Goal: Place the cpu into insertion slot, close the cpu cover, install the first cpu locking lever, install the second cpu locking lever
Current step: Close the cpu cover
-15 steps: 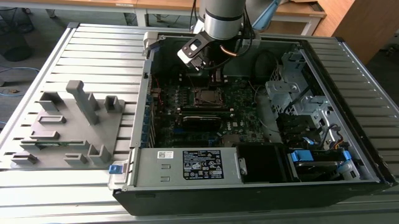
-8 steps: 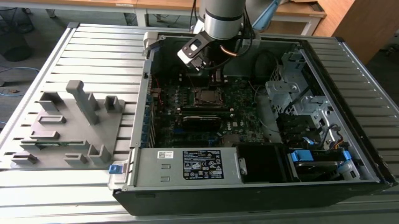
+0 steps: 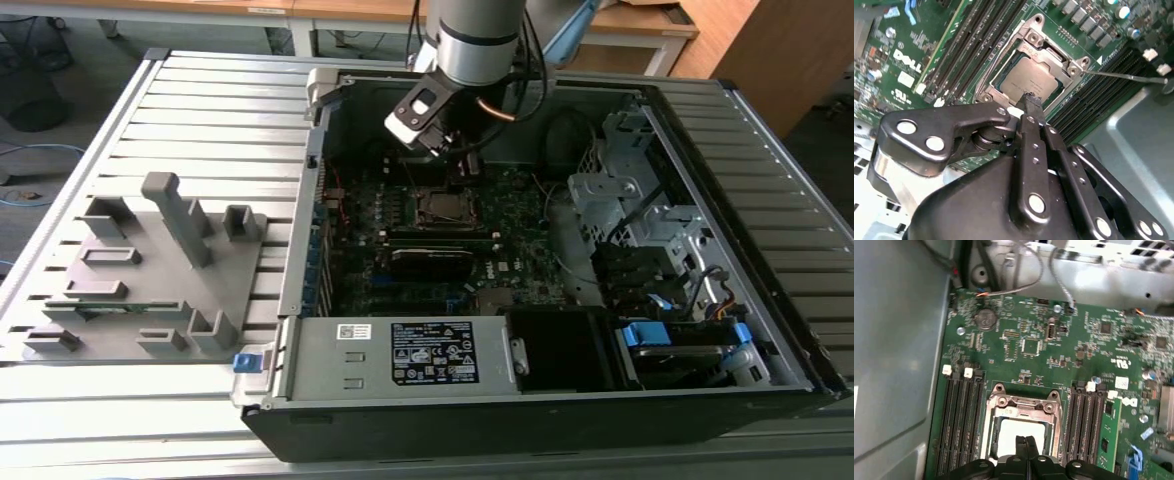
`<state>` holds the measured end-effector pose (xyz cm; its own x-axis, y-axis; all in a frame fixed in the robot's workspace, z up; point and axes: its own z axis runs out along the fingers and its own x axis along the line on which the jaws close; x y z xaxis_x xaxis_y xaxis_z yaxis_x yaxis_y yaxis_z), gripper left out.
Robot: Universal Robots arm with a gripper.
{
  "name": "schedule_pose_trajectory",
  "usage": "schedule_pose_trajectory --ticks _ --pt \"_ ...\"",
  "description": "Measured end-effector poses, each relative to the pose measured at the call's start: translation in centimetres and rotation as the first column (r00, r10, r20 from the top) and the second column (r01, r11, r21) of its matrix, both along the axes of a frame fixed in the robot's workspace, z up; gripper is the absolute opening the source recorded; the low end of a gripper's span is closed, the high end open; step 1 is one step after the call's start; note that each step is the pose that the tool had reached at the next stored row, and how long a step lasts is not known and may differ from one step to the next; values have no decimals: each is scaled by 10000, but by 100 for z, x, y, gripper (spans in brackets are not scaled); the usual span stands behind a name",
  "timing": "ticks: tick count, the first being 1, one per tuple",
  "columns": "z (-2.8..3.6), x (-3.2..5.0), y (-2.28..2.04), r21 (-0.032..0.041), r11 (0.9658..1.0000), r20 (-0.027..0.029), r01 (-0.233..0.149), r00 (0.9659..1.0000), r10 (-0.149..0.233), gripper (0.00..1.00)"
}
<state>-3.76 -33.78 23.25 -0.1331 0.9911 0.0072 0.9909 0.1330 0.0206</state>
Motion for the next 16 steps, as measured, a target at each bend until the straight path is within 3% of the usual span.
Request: schedule_pose_trajectory --ticks 3,6,9,14,16 --pt "-2 0 0 0 9985 0 -542 9985 542 11" --pt "-4 0 0 0 9944 0 -1055 9944 1055 11" --pt "-5 0 0 0 9877 0 -1567 9877 1567 11" --pt "-6 0 0 -1 9728 0 -2316 9728 2316 11" --pt "-6 0 0 0 9721 0 -2346 9721 2346 11"
